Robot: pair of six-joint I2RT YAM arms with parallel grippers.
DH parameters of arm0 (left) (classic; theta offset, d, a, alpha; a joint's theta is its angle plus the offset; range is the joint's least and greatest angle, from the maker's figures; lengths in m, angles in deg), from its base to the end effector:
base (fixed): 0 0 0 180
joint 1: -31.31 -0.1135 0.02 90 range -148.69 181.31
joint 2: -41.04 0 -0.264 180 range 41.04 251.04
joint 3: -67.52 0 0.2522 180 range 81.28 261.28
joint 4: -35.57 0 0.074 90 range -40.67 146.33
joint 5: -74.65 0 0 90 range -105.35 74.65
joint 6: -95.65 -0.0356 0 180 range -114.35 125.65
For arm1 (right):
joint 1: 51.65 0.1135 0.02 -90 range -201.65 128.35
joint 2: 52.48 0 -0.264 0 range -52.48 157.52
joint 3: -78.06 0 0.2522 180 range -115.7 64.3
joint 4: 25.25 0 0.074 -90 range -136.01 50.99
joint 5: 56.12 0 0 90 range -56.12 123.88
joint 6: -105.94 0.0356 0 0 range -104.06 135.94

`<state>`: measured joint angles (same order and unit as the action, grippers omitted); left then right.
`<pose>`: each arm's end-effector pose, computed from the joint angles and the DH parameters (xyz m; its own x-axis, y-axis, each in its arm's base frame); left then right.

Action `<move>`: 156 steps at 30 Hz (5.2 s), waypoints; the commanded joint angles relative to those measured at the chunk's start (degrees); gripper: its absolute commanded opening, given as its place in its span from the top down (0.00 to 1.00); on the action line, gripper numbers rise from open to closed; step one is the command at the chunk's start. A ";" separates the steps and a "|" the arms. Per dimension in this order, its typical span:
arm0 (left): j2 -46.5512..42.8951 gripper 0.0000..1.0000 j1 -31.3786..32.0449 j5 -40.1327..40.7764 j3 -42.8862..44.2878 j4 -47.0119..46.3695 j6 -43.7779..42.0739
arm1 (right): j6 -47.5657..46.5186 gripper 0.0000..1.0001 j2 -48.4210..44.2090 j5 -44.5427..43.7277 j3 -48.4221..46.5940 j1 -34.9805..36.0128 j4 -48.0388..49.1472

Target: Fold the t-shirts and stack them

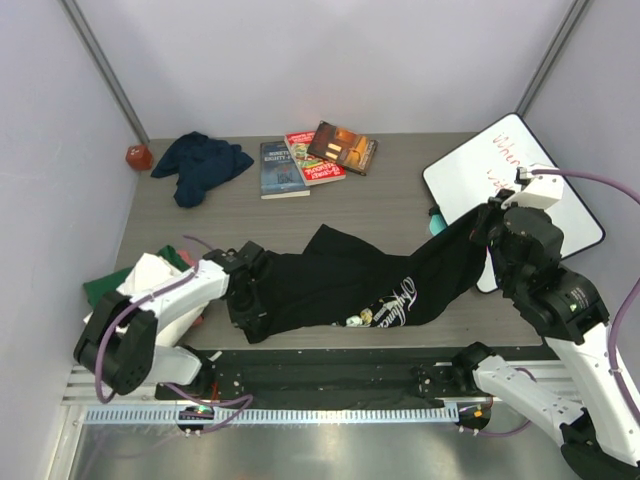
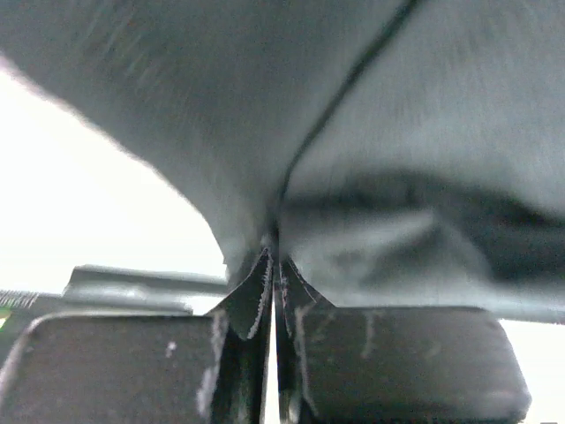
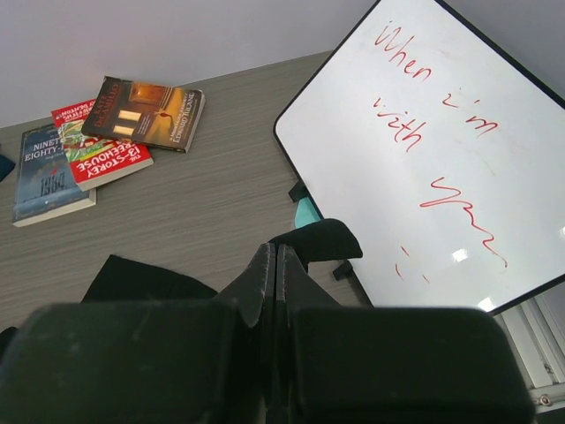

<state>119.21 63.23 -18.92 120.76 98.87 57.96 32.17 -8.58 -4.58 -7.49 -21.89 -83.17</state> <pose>0.1669 -0.1066 0.1561 -0.9376 -0.3465 0.0304 -0.3477 0.9355 -0.0625 0.1117 0.0384 0.4356 -0.1973 0.1393 -0.9704 0.1924 0.9761 0.1010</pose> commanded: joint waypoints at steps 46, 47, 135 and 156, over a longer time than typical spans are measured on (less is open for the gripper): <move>3.48 0.79 -1.69 6.39 4.90 -4.10 -4.68 | -0.32 0.99 -2.50 -2.50 1.04 -0.05 3.20; 3.48 0.85 -1.69 6.13 4.64 -4.36 -4.68 | -0.32 0.99 -2.42 -2.50 1.04 -0.05 3.20; -0.48 1.00 -9.78 9.46 21.08 15.33 -17.42 | -1.20 0.99 -1.27 -2.94 1.30 -0.05 4.96; 12.96 1.00 7.71 -3.02 14.48 4.43 -10.39 | -1.64 0.99 0.40 -2.76 -0.63 -0.14 5.14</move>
<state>130.47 68.13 -19.58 135.06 106.87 44.78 31.08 -7.95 -6.48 -5.68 -21.89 -80.66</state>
